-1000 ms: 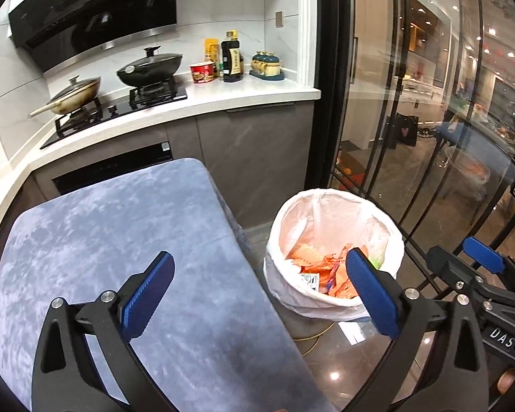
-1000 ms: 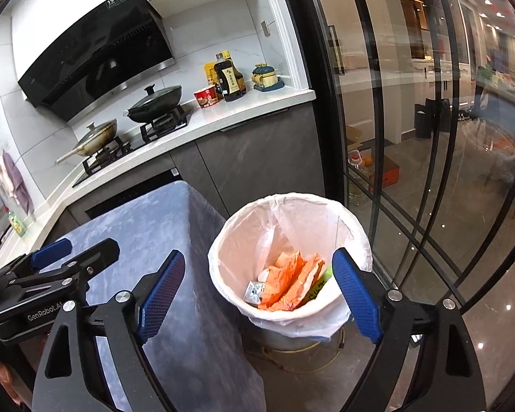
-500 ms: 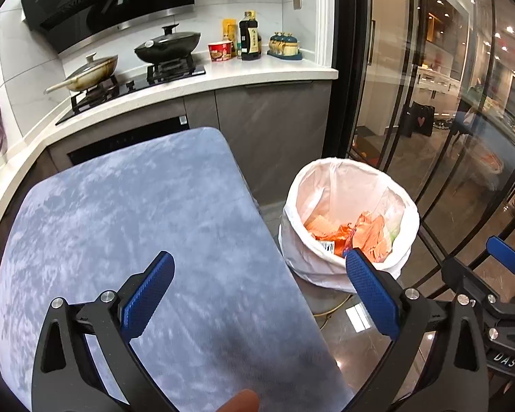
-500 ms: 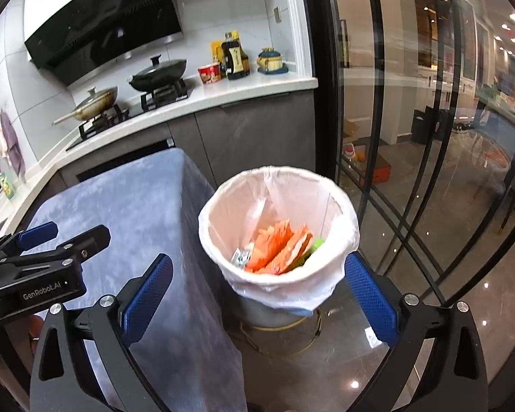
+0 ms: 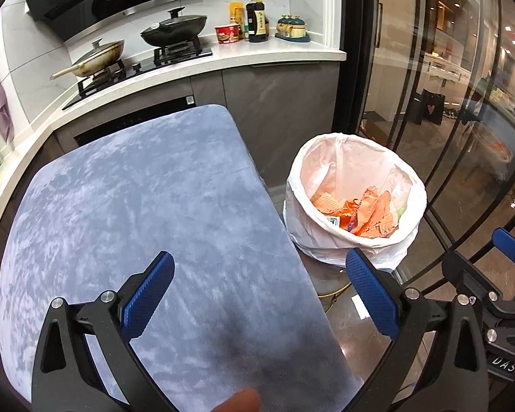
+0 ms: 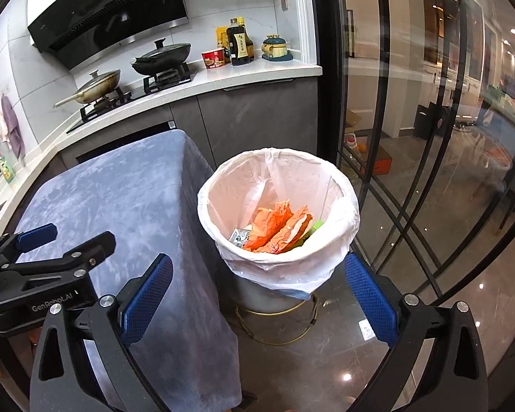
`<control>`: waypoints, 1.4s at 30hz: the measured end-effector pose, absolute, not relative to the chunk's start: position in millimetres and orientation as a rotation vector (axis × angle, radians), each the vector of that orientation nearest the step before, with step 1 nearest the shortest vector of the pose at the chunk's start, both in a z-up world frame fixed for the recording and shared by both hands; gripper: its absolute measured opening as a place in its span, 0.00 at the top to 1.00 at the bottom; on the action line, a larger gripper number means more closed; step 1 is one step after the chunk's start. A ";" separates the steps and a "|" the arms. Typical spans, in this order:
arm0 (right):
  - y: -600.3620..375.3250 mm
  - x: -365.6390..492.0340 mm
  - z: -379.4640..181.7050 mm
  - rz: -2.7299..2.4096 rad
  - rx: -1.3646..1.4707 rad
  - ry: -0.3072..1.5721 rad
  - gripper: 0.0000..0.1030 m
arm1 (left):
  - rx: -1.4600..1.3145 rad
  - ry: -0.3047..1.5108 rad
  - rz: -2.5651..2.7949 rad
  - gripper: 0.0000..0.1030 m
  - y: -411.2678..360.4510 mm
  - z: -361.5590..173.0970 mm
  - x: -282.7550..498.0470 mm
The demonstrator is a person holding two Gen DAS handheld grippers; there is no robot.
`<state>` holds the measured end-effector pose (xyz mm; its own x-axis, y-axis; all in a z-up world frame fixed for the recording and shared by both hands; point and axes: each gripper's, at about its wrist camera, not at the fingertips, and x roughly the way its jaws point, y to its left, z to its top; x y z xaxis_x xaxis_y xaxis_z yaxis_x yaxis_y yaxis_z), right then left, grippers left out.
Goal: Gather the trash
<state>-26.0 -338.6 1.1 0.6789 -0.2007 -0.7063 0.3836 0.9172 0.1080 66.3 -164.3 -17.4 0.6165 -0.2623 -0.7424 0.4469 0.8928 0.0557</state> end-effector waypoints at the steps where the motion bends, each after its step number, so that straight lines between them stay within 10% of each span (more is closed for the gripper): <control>1: -339.9 -25.8 0.3 -0.333 0.259 0.761 0.06 | 0.245 0.810 -0.411 0.07 -164.2 -17.3 66.1; 42: -347.9 -14.3 0.7 -0.337 0.265 0.747 0.06 | 0.205 0.772 -0.365 0.07 -170.8 -8.4 69.7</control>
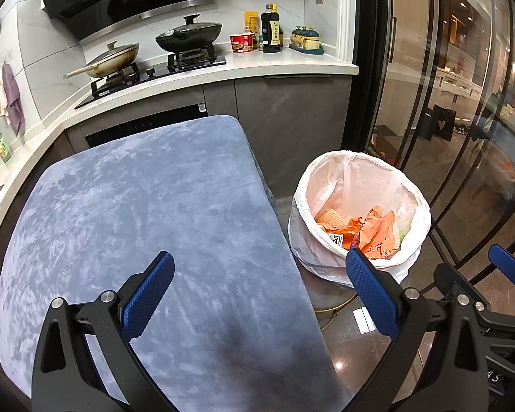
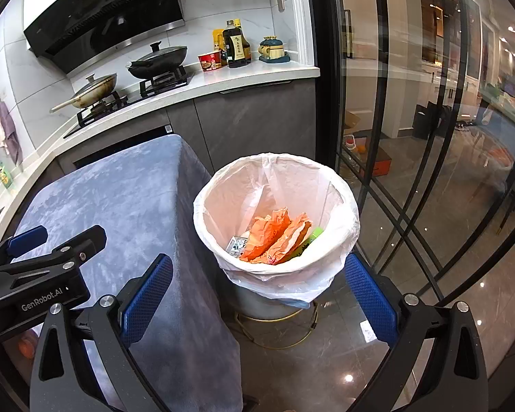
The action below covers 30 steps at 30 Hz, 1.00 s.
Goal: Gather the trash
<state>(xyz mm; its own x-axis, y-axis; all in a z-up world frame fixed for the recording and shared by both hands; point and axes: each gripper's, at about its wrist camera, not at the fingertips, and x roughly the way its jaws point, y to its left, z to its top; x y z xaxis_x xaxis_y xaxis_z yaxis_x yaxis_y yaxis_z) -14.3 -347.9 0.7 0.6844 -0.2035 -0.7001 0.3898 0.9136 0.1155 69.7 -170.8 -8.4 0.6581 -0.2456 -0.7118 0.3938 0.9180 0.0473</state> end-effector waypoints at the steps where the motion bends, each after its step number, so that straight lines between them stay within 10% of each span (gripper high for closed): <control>1: -348.0 -14.3 0.7 -0.337 0.266 0.747 0.06 | 0.205 0.769 -0.365 0.07 -171.3 -7.9 68.6; 30: -347.9 -14.8 1.5 -0.335 0.265 0.747 0.06 | 0.212 0.760 -0.344 0.07 -166.6 -6.0 67.4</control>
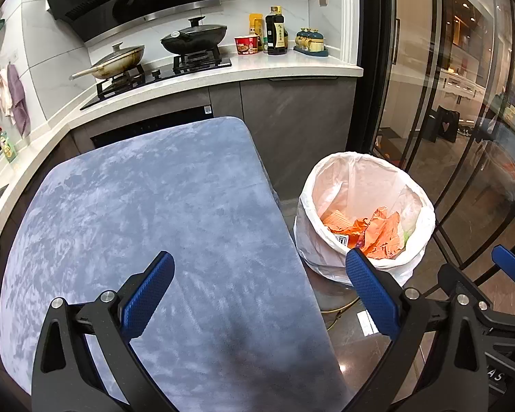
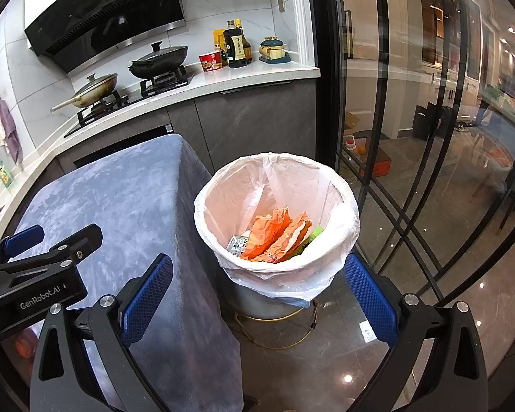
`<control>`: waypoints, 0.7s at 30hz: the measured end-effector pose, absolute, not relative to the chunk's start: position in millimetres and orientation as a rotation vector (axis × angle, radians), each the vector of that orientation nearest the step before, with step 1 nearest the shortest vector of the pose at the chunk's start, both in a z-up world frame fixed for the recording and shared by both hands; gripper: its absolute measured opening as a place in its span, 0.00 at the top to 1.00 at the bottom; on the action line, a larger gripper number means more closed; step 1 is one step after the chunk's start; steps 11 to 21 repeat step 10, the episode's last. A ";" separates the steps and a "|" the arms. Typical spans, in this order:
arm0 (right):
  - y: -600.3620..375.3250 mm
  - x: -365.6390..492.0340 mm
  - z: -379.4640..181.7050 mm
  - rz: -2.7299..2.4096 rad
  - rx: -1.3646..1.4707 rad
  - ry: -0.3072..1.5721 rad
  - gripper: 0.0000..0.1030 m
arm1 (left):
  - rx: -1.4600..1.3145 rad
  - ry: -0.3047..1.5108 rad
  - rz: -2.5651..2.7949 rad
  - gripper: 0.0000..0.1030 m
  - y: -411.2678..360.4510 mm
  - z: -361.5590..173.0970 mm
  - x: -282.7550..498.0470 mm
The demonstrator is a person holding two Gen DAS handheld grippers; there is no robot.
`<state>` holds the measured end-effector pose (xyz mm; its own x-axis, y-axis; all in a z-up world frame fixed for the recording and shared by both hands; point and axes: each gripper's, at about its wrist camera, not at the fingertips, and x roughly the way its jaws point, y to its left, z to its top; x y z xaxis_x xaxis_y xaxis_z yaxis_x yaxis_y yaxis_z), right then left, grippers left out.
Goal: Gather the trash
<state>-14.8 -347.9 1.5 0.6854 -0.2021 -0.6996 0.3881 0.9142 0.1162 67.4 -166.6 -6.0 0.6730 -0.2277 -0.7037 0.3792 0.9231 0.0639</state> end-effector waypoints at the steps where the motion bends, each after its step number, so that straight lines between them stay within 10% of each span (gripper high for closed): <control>1: -347.8 -14.0 1.6 -0.336 0.265 0.747 0.06 | 0.213 0.758 -0.345 0.07 -166.7 -6.4 67.1; 21: -348.0 -15.1 0.4 -0.337 0.263 0.749 0.06 | 0.213 0.745 -0.338 0.07 -165.1 -9.7 68.1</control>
